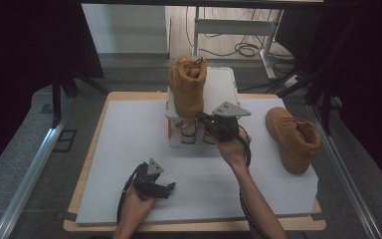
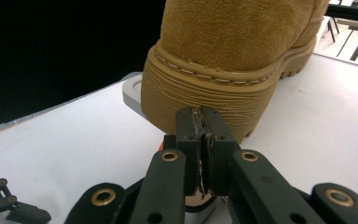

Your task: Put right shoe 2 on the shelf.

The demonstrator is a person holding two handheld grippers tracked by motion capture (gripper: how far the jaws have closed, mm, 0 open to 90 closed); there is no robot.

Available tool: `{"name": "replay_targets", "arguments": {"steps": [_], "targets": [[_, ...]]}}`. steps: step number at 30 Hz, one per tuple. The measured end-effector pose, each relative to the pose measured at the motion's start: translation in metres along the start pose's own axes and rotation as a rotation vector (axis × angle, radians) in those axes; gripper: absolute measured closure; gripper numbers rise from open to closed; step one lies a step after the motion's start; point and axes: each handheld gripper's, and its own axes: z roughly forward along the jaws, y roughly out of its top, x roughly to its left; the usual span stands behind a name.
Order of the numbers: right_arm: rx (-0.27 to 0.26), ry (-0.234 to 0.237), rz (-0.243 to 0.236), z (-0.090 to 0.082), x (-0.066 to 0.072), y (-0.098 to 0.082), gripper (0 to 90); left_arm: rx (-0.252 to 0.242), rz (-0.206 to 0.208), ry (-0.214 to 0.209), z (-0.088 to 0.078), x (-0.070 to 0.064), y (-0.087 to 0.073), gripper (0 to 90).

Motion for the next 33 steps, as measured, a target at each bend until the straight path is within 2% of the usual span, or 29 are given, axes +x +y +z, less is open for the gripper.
{"name": "replay_targets", "arguments": {"steps": [9, 16, 22, 25, 33], "targets": [[0.007, 0.015, -0.024, 0.014, 0.013, 0.005, 85.7, 0.000, 0.000, -0.001, 0.000, 0.000, 0.000, 10.5], [0.008, 0.025, -0.023, 0.021, 0.019, 0.008, 85.6, 0.003, 0.003, 0.000, 0.000, 0.000, 0.000, 10.5], [0.018, 0.025, -0.049, 0.026, 0.024, 0.011, 82.9, 0.002, 0.003, 0.000, 0.000, 0.000, 0.000, 10.5], [0.019, 0.031, -0.048, 0.024, 0.024, 0.010, 76.8, 0.002, 0.004, 0.000, 0.000, 0.000, 0.000, 10.5], [-0.006, 0.029, -0.065, 0.016, 0.020, 0.003, 45.8, -0.002, -0.001, -0.001, 0.000, 0.000, 0.000, 10.5]]}}
